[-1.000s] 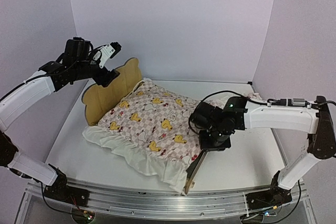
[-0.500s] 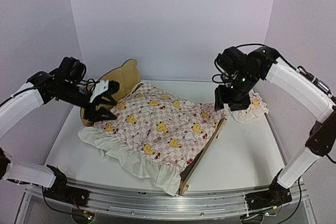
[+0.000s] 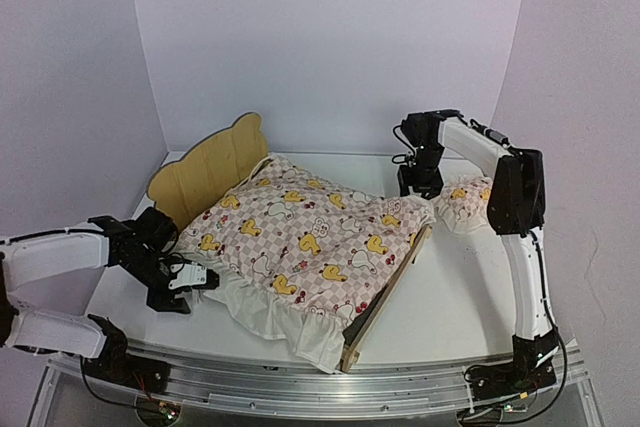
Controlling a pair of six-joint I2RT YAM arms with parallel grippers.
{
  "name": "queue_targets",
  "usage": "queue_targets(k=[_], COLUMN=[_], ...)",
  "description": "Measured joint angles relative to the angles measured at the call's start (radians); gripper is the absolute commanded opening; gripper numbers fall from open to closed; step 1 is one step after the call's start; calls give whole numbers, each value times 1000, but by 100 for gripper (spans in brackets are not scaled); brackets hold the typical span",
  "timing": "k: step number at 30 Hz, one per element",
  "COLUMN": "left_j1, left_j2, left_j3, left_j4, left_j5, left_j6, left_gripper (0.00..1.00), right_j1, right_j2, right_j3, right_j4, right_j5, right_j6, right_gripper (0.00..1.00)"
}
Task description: Set up the pet bed
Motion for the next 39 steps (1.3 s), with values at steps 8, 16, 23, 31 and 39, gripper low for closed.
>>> queue_targets(k=[8,16,23,31,39], left_j1=[57,78,80,103,139], left_j2=[265,562,688,688,742], left_j3=[76,335,536,548,632], left_j4=[314,460,535,537,552], left_j5=[-40,-48,-42,-28,-18], left_j6=[-104,-95,-71,-18,20], left_gripper=[53,54,56,57,57], right_j1=[-7,-45,-31,223,576], right_j2=[2,-86,-271,-634,-752], right_j3=[-94,-278,-595,-1062,-1215], right_j4=[66,115,214,419,569], right_j5=[-120,-205,-322,-252,-76], right_j6=[-76,-173,-180,11,216], right_gripper=[57,53,52,53,52])
